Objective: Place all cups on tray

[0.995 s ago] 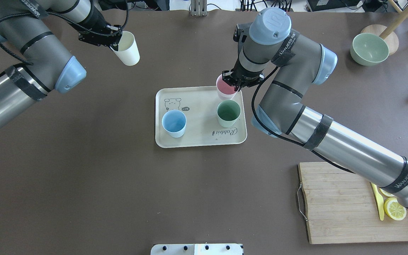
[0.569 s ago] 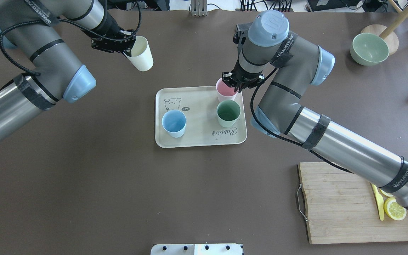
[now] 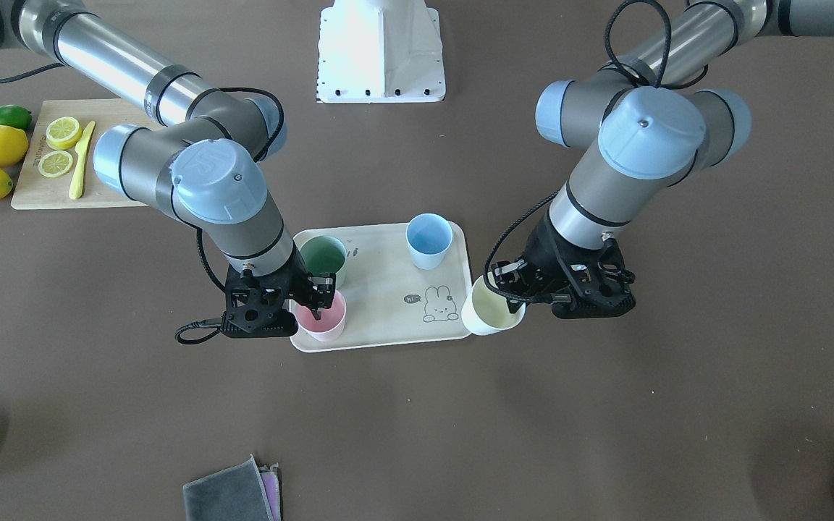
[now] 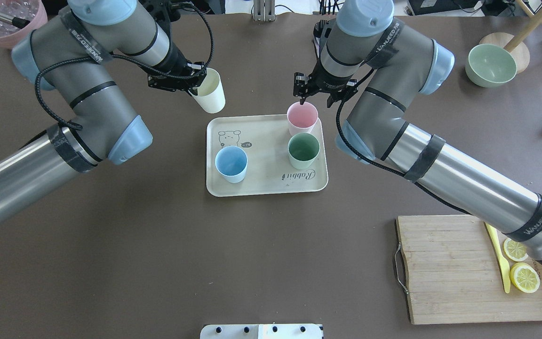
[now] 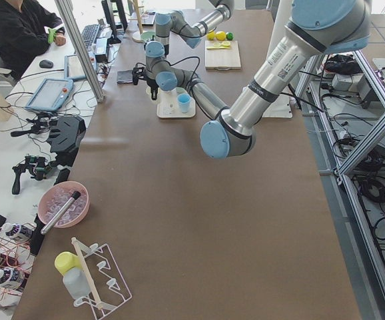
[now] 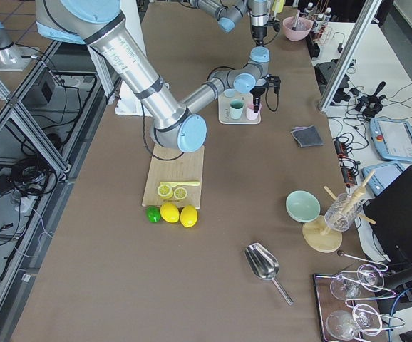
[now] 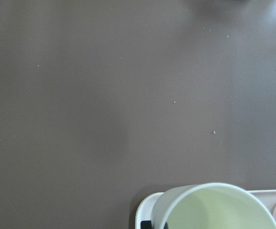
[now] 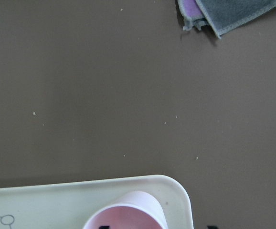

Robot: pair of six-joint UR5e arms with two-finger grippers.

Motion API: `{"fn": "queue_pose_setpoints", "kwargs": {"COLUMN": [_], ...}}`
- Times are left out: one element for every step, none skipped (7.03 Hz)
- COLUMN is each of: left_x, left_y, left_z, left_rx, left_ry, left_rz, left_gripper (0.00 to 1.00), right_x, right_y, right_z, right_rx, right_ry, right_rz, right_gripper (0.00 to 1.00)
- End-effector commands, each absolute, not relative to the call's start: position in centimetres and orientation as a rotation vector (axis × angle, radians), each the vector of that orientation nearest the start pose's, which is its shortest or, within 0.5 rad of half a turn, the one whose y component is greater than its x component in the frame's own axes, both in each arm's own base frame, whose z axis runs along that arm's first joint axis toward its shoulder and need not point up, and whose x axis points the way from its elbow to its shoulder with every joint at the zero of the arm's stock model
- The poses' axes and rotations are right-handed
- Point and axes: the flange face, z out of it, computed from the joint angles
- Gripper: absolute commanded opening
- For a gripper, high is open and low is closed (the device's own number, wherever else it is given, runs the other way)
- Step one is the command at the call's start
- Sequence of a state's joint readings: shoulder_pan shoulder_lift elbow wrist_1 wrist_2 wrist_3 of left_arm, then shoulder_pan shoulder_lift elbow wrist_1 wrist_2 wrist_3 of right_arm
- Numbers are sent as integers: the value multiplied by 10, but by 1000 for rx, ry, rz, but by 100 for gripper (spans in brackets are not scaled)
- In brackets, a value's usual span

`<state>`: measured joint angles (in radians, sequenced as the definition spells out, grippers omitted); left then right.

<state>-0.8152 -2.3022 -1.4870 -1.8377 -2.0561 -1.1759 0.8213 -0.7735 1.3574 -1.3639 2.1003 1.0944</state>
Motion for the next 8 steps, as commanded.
{"fn": "queue_pose_setpoints", "kwargs": {"left_x": [483,504,520,532,536,537,537,536], "left_y": [-557,-542,-534,-532,-532,-532,-532,-532], "left_z": [218,215,215,218,221,220,220,221], "left_rx": [149,167,166,162,173,175,175,176], "left_ry": [964,953,943,933,920,921,921,919], "left_rz": [-149,-133,-132,-133,-140,-137,-137,-134], "left_gripper": [0,0,0,0,0,0,0,22], "right_x": [-402,-391,-378,-364,-353,-349,-348,-348], "right_y": [-645,-651,-658,-663,-663,-659,-659,-659], "right_z": [221,224,227,232,235,238,238,239], "right_rx": [34,28,32,35,30,30,29,27], "right_ry": [-974,-969,-960,-948,-937,-936,-937,-937], "right_rz": [142,155,163,134,136,138,139,139], "right_gripper": [100,100,100,100,100,100,100,100]}}
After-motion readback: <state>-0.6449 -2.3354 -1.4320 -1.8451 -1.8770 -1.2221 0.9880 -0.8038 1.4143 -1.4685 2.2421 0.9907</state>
